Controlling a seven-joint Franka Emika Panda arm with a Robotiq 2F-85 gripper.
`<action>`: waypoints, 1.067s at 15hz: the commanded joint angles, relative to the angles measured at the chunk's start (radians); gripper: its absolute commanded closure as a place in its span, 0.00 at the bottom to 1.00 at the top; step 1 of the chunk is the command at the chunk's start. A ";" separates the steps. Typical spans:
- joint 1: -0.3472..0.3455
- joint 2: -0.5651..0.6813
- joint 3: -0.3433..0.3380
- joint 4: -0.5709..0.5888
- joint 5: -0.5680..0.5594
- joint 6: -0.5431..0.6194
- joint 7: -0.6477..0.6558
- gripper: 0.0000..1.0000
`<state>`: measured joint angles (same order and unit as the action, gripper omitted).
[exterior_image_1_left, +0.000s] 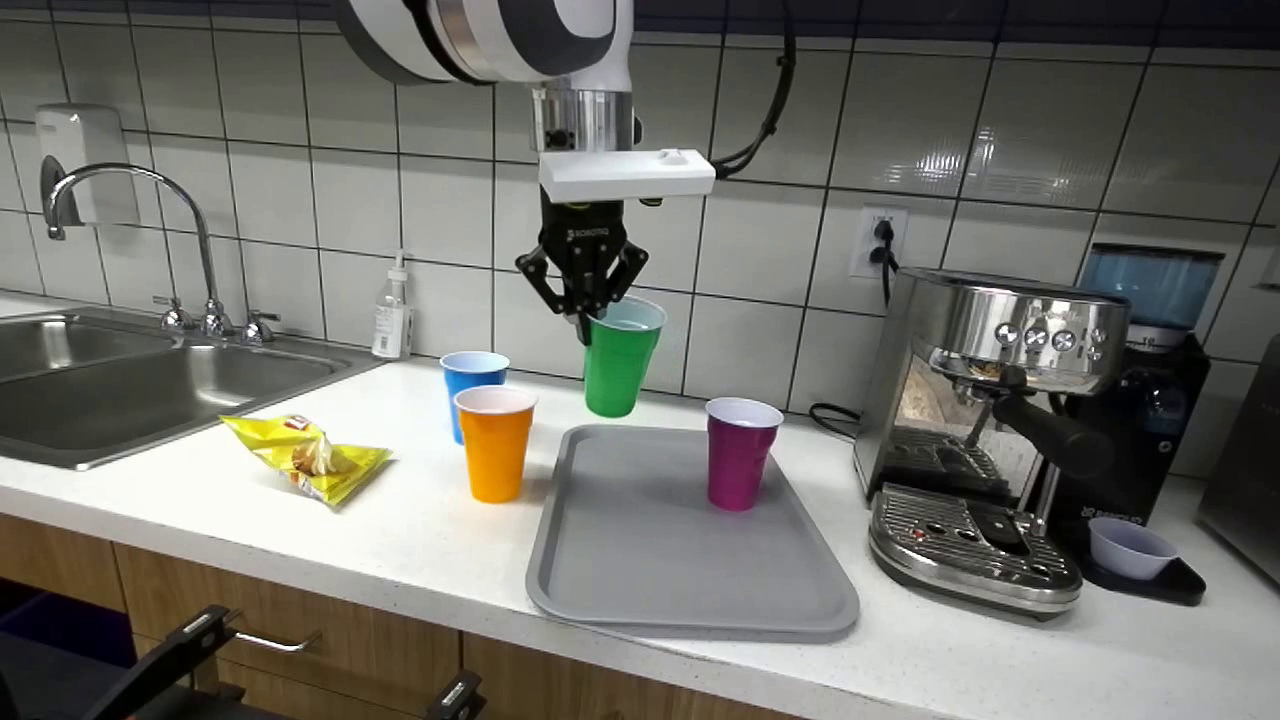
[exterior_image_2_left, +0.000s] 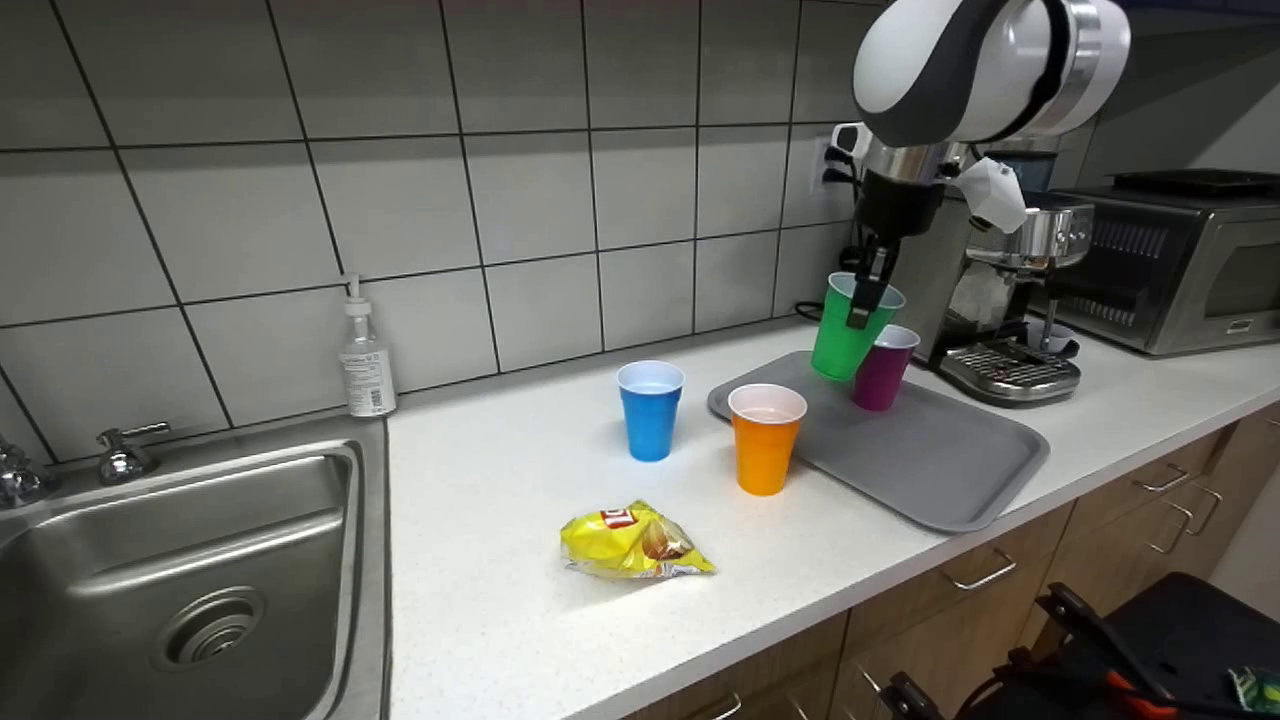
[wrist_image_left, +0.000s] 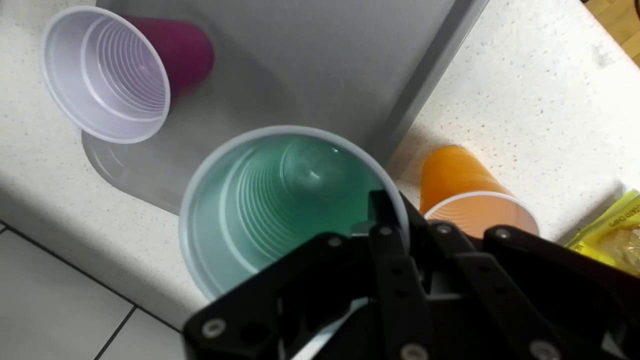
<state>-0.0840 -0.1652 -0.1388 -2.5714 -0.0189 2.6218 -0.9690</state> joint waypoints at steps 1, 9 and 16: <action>0.011 -0.119 -0.001 -0.075 -0.035 -0.004 0.009 0.99; 0.048 -0.270 -0.009 -0.143 -0.049 -0.035 0.009 0.99; 0.117 -0.308 -0.003 -0.175 -0.038 -0.056 0.013 0.99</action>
<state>0.0054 -0.4321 -0.1411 -2.7284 -0.0496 2.6014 -0.9664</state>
